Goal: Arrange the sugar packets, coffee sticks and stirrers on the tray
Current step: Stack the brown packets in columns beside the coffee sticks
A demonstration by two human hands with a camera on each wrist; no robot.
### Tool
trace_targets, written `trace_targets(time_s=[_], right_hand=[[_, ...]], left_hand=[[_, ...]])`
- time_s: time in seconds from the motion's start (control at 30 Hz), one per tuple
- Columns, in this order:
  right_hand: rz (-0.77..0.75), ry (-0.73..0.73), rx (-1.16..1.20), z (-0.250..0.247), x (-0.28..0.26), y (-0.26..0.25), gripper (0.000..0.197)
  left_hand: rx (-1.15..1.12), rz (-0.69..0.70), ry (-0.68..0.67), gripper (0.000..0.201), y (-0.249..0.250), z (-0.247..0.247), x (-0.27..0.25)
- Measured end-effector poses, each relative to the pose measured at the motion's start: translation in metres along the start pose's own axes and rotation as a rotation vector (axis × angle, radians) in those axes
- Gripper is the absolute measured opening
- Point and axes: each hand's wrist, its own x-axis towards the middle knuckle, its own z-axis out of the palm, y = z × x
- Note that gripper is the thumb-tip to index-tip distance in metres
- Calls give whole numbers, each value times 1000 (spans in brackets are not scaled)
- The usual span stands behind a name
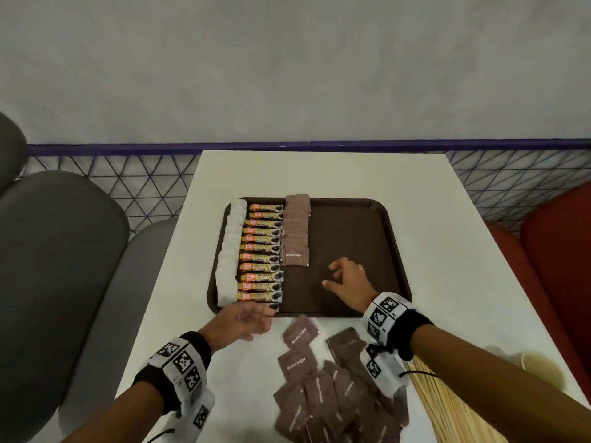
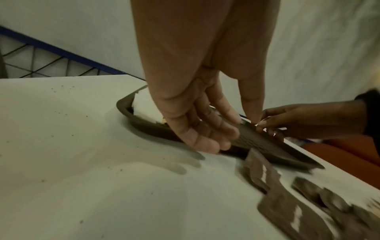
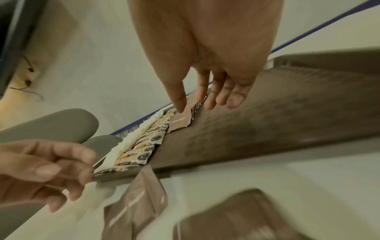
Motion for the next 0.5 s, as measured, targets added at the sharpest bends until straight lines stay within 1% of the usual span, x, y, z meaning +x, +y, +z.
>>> trace_targets(time_s=[0.1, 0.17, 0.23, 0.3, 0.33, 0.43, 0.5], right_hand=[[-25, -192, 27, -13, -29, 18, 37], [-37, -324, -16, -19, -48, 29, 45], [-44, -416, -148, -25, -64, 38, 59], [-24, -461, -292, -27, -76, 44, 76], [-7, -465, -343, -27, -81, 46, 84], [90, -475, -384, -23, -92, 48, 106], [135, -505, -375, -17, -97, 45, 116]], left_hand=[[150, -3, -67, 25, -7, 15, -7], [250, -16, -66, 41, -13, 26, -12], [381, -18, -76, 66, -16, 37, -18], [472, -23, -98, 86, -18, 49, -22], [489, -17, -93, 91, -18, 54, -22], [499, -6, -4, 97, -16, 65, -17], [486, -23, 39, 99, -15, 71, -10]])
